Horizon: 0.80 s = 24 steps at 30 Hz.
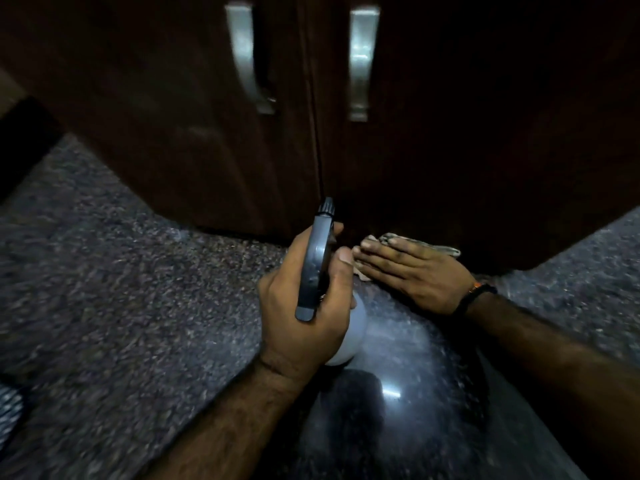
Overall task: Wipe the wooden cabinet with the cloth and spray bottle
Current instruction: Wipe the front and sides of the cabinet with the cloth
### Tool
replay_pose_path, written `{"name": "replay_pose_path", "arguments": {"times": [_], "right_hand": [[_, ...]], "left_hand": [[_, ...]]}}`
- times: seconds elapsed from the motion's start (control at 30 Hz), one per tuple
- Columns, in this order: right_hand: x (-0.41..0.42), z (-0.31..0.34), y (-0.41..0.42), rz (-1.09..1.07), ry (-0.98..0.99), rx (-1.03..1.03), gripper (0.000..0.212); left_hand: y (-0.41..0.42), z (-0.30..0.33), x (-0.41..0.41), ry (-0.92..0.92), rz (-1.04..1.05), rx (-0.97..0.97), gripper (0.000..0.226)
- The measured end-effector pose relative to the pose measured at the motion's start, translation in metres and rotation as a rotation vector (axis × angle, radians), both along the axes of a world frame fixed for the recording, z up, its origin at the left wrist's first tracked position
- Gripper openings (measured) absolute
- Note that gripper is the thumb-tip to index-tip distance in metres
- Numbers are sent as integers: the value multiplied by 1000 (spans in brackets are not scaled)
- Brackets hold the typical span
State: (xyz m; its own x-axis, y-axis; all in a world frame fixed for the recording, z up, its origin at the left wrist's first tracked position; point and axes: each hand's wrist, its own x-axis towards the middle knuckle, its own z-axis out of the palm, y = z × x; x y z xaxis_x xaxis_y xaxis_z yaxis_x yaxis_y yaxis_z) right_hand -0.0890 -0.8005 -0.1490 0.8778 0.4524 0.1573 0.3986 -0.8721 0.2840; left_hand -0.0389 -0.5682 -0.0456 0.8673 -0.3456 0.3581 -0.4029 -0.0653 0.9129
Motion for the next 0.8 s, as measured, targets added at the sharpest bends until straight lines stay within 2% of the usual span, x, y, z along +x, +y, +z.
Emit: {"name": "replay_pose_path", "arguments": {"times": [0.37, 0.53, 0.7, 0.8], "right_hand": [[82, 20, 67, 138, -89, -7, 68], [101, 46, 89, 171, -89, -34, 61], [162, 114, 142, 204, -338, 22, 43], [186, 153, 163, 144, -479, 0, 47]], "left_hand": [[52, 19, 41, 24, 87, -78, 43], [76, 26, 58, 25, 148, -99, 48], [90, 37, 69, -12, 182, -77, 49], [97, 48, 77, -24, 175, -110, 47]]}}
